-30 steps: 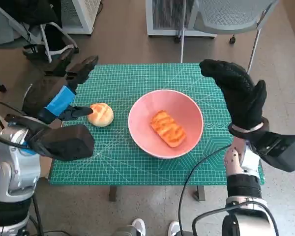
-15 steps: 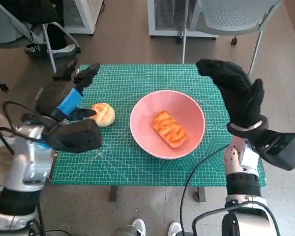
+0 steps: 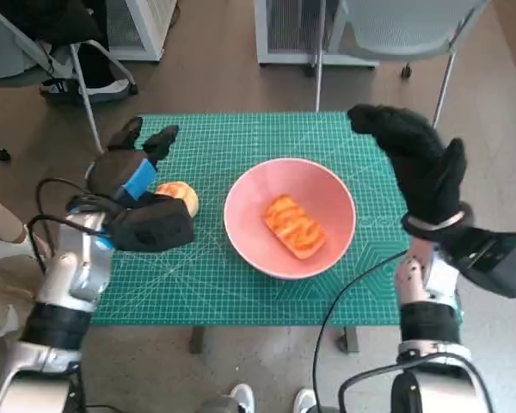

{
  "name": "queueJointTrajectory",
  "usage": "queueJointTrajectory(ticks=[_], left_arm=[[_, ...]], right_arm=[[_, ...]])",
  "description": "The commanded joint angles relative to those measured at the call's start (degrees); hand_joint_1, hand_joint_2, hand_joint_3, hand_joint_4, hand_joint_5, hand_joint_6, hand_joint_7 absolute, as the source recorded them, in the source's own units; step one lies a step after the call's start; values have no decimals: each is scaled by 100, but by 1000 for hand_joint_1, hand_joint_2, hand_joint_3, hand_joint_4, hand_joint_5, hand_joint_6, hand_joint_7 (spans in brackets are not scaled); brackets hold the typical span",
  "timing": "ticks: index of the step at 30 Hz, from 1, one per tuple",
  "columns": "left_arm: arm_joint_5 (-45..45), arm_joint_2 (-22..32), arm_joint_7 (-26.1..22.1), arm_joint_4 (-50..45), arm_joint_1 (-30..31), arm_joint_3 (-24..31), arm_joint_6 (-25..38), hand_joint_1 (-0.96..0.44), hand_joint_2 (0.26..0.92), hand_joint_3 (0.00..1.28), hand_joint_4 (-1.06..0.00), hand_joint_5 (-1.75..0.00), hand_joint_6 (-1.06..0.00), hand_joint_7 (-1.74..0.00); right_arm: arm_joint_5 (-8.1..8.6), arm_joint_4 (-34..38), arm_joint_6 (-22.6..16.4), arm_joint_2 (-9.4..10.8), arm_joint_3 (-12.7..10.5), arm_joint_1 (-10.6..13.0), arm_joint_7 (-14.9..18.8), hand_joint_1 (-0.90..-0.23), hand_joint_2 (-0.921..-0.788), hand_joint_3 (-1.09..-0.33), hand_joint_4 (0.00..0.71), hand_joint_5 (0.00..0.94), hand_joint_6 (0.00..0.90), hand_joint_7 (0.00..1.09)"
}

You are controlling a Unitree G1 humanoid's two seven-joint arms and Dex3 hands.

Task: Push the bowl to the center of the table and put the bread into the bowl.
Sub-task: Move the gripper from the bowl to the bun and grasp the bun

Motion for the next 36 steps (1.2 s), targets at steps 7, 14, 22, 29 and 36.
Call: queueJointTrajectory(ticks=[7, 14, 22, 29, 36], left_arm=[[-46, -85, 108, 343, -278, -123, -37, -579, 822, 1, -43, 0, -234, 0], [-146, -195, -44, 982, -441, -259, -7, -601, 824, 1, -6, 1, -202, 0], [-267, -245, -85, 1306, -548, -283, 3, -613, 824, 1, 1, 1, -190, 0], [-330, -302, -121, 1610, -691, -337, 39, -590, 819, 0, 1, 1, -186, 0], [-398, -403, -250, 1899, -832, -397, 158, -534, 808, 0, 1, 1, -185, 0]], right_arm=[[-17, 46, 50, -11, -8, 43, 43, -615, -921, -723, 146, 2, -1, 504], [-95, 22, 5, -23, 12, 48, -30, -616, -921, -726, 146, 1, -1, 499], [-69, 17, 42, -33, 14, 36, -1, -614, -921, -729, 143, 0, -1, 495], [-57, 22, 70, -30, 18, 20, 10, -608, -921, -728, 141, 0, -1, 493], [-16, 16, 80, -16, 14, 36, 58, -607, -921, -724, 135, 0, -1, 492]])
